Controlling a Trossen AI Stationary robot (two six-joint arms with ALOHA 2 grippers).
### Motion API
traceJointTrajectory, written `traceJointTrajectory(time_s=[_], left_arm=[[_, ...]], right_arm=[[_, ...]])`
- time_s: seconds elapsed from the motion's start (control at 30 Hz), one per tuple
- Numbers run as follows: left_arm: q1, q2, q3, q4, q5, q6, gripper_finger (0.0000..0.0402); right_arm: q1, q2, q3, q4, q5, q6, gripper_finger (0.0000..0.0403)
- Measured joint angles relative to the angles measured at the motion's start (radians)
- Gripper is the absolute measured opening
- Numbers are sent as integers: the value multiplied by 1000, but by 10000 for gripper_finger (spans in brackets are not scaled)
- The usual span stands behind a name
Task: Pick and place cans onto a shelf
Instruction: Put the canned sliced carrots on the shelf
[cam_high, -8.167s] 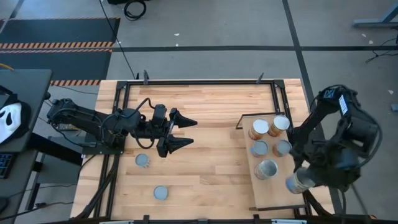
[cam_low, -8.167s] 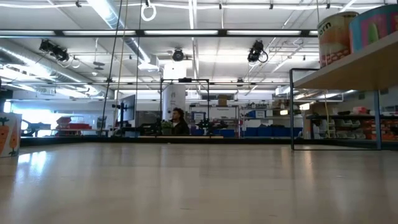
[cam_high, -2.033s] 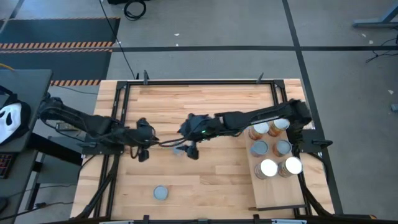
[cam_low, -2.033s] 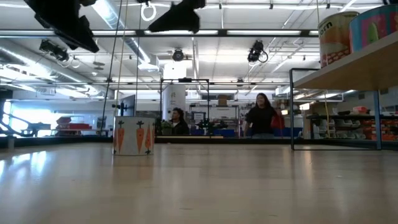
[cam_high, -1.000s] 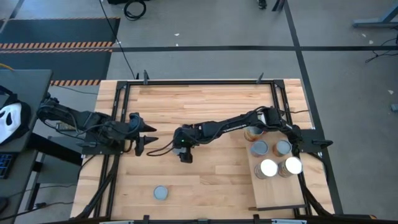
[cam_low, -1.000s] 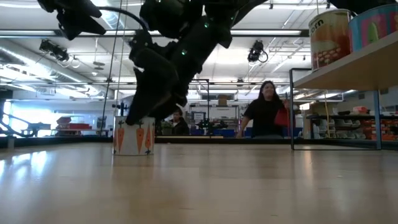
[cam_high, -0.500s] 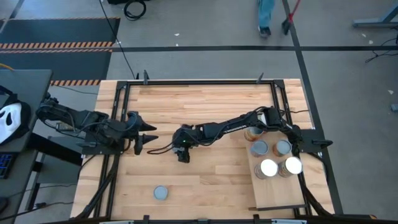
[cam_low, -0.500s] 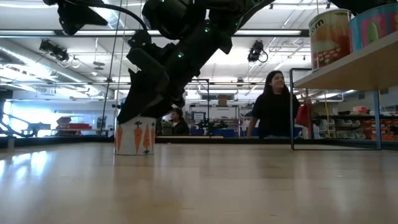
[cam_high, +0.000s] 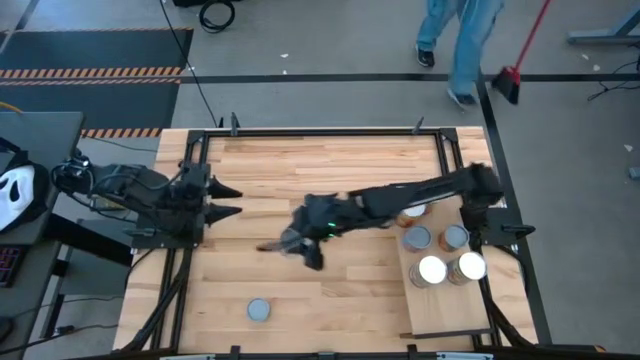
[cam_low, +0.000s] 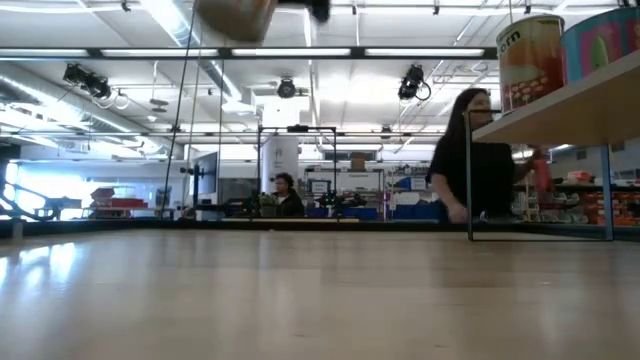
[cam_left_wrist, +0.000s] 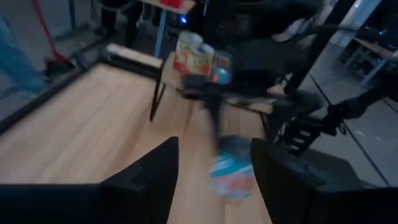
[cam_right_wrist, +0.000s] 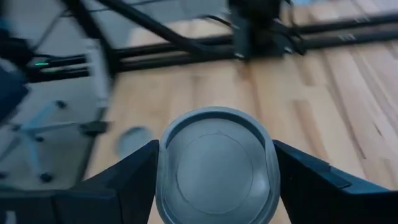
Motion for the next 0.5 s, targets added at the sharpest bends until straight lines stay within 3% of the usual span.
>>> traceJointTrajectory(time_s=[0.23, 0.5], left_arm=[[0, 0, 3, 31, -9, 13, 206], [0, 0, 3, 31, -10, 13, 206]], right_arm=[[167, -223, 2, -164, -23, -40, 280], [425, -329, 1, -474, -176, -131, 280]])
